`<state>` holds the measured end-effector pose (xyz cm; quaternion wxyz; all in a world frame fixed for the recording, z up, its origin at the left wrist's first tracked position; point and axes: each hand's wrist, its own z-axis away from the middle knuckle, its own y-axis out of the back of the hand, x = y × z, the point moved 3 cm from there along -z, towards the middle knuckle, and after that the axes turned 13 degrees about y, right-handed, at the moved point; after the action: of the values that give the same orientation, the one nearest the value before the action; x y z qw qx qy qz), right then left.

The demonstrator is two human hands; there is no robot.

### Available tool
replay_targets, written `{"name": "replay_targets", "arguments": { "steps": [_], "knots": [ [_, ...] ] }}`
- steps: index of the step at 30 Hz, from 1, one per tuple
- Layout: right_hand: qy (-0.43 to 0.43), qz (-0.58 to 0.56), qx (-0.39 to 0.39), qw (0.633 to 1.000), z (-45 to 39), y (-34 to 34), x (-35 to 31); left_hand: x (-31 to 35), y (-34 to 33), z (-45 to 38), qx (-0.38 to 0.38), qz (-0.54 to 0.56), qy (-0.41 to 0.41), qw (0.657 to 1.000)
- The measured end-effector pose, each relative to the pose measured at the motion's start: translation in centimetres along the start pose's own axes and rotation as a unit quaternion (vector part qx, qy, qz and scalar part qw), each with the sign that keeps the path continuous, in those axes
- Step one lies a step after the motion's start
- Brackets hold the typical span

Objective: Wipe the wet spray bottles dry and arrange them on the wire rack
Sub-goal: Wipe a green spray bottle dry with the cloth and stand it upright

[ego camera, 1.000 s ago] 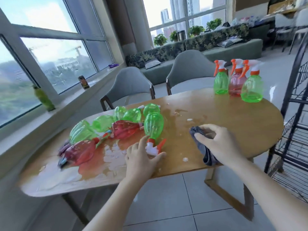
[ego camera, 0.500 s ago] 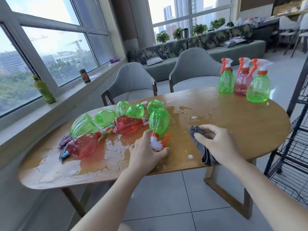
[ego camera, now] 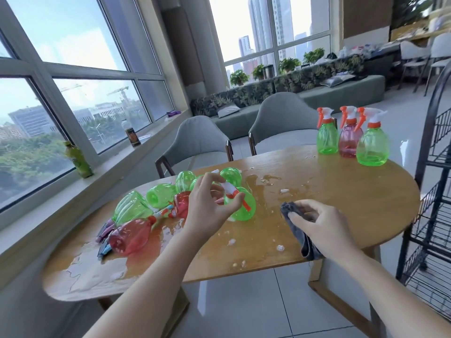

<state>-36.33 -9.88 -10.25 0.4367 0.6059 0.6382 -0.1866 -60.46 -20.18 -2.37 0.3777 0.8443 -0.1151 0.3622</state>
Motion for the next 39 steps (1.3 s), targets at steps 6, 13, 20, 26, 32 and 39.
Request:
{"name": "replay_targets", "arguments": {
  "steps": [6,13,20,26,32,39],
  "knots": [
    [0.010,-0.014,-0.001,1.000,-0.2,-0.6,-0.1,1.8,-1.9,-3.4,-0.038,-0.071,-0.025,0.996],
    [0.008,-0.012,0.000,1.000,-0.7,-0.5,0.6,0.5,-3.5,-6.4,-0.071,-0.134,-0.011,0.988],
    [0.013,-0.010,0.000,1.000,-1.3,-0.4,0.5,-1.1,-3.5,-6.0,-0.083,-0.096,0.011,0.992],
    [0.005,-0.010,-0.012,1.000,-1.1,-0.6,0.7,-4.1,-3.9,-4.3,-0.110,-0.026,0.013,0.993],
    [0.003,-0.008,-0.012,1.000,-1.6,-0.5,1.1,-7.2,-5.7,-3.2,-0.182,-0.091,-0.043,0.978],
    [0.005,-0.047,0.009,0.999,-2.7,-0.7,1.4,-7.2,-8.5,-4.8,-0.189,-0.080,-0.025,0.978]
  ]
}}
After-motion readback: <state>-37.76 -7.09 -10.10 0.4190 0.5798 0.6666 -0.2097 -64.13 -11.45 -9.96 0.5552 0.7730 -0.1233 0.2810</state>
